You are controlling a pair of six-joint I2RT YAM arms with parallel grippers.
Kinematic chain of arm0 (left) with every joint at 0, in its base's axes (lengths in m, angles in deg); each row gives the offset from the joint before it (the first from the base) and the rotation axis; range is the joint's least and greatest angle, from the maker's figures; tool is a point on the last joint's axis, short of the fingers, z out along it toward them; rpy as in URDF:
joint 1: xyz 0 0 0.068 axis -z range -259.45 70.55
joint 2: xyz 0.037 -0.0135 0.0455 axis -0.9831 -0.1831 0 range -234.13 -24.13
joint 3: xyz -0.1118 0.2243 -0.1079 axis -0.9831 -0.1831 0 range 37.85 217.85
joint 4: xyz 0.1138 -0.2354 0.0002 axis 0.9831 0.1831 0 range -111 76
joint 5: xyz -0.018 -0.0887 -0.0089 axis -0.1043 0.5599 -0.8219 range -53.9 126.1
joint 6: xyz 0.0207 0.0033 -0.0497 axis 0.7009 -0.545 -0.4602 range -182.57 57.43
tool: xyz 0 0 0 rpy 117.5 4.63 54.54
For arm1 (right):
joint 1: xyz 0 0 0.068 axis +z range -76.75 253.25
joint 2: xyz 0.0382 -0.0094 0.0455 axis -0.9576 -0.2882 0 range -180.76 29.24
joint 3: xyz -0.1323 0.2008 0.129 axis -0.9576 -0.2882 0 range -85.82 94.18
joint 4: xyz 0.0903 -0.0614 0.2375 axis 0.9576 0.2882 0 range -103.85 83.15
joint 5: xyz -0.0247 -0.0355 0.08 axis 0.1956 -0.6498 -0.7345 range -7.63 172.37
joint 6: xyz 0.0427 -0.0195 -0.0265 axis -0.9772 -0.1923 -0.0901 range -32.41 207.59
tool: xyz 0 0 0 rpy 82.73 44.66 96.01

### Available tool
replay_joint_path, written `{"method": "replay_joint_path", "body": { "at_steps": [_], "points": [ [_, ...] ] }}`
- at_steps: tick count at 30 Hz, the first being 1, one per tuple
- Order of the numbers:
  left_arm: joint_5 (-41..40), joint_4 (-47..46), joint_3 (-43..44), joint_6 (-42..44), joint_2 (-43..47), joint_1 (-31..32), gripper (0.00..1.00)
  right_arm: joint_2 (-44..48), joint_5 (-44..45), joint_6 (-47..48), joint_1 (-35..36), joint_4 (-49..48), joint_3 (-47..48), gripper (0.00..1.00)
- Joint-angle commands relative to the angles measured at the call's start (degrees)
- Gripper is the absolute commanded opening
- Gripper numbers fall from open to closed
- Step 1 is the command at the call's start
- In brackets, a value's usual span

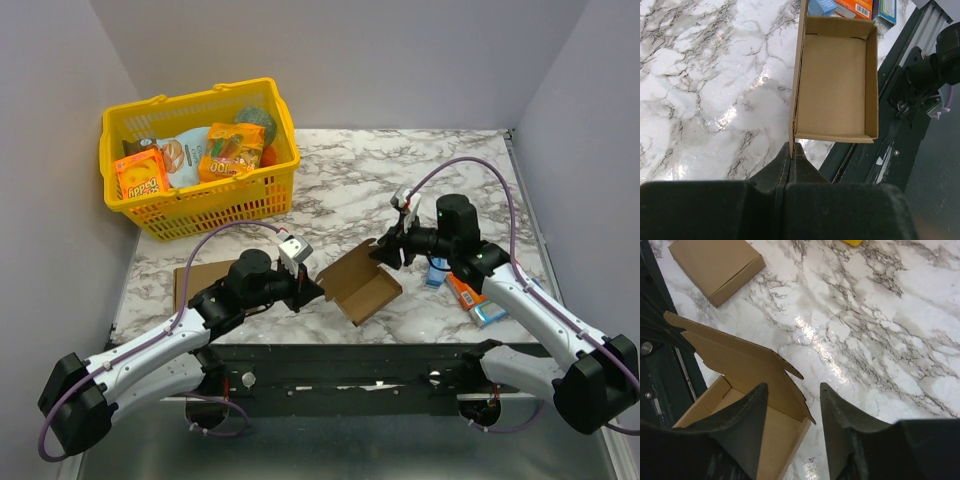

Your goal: Fold the paper box

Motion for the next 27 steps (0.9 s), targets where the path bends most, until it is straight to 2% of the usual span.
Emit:
{"method": "replay_joint_path", "body": {
  "at_steps": [1,2,5,14,18,22,27],
  "points": [
    [1.31,-0.8,1.07,-0.3,0.17,-0.14,0.0,0.03,-2.63,0.81,-0.29,-3.2,-0.85,0.49],
    [1.31,-0.8,1.08,-0.3,0.08,-0.14,0.0,0.03,-2.98,0.81,-0.29,-3.21,-0.85,0.43],
    [0.96,-0.72,1.25,-0.12,0.08,-0.14,0.0,-0.05,-3.68,0.64,-0.29,-3.29,-1.03,0.33],
    [-1.32,-0.19,1.43,0.67,0.0,-0.14,0.0,-2.68,-8.96,-1.12,-0.29,-5.66,-1.55,0.21],
    [-1.41,-0.1,1.6,1.02,-0.36,-0.23,0.0,-3.83,-11.06,-1.82,-0.29,-7.25,-1.99,0.19],
    [-1.5,0.16,1.69,1.11,-0.36,-0.14,0.0,-3.75,-9.93,-2.26,-0.29,-9.62,-2.87,0.17],
    [-1.94,0.25,1.78,1.2,-0.36,-0.14,0.0,-3.22,-6.77,-2.53,-0.29,-12.25,-4.28,0.05]
  ]
}}
